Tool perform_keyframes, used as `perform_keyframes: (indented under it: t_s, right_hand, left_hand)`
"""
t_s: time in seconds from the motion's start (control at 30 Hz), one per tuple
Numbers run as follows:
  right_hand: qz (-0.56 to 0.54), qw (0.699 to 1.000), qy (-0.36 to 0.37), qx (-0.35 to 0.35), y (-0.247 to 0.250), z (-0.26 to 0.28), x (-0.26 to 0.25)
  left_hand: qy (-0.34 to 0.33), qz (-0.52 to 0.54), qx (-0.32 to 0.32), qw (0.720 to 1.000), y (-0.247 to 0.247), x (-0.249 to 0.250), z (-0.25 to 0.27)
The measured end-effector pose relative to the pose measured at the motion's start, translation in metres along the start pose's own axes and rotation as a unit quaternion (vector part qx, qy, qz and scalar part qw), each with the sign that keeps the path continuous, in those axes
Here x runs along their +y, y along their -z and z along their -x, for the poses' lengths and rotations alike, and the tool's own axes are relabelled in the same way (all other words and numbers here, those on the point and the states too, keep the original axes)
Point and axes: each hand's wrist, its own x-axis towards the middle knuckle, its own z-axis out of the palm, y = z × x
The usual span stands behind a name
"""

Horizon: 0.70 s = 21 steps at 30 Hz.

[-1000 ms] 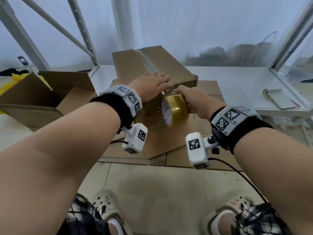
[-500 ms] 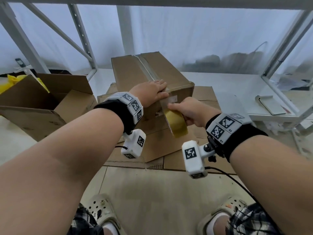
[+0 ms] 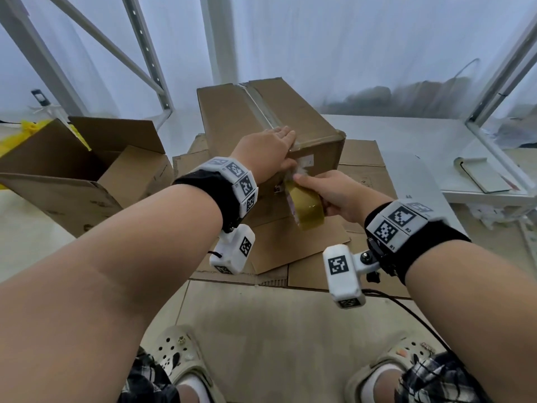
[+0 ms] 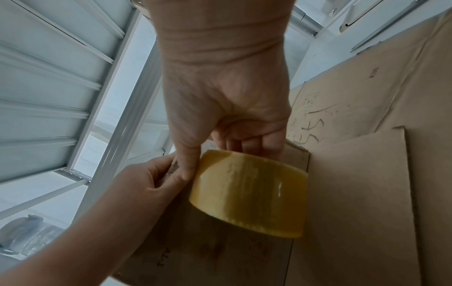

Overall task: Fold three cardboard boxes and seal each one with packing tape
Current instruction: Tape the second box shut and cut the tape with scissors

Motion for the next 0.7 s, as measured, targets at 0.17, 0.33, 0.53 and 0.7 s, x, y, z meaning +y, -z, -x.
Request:
perform_keyframes:
  t_s: [0.17, 0.33, 0.53, 0.7]
  right_hand:
    - [0.019, 0.998, -0.002, -0.052, 0.008, -0.003, -0.001]
    - [-0.009, 0.997, 0.000, -0.078, 0.006, -0.007, 0.006]
    - [-0.022, 0.994, -0.008, -0.104, 0.009, -0.007, 0.006]
    - [-0.009, 0.995, -0.009, -0.098, 0.009, -0.009, 0.005]
  left_hand:
    - [-0.004, -0.053, 0.014, 0.998, -0.006, 0.002, 0.001]
    - [0.041, -0.049, -0.001, 0.998, -0.009, 0.002, 0.001]
    - [0.030, -0.035, 0.033, 0.998, -0.003, -0.005, -0.008]
    - [0.023, -0.058, 0.039, 0.997, -0.005, -0.008, -0.010]
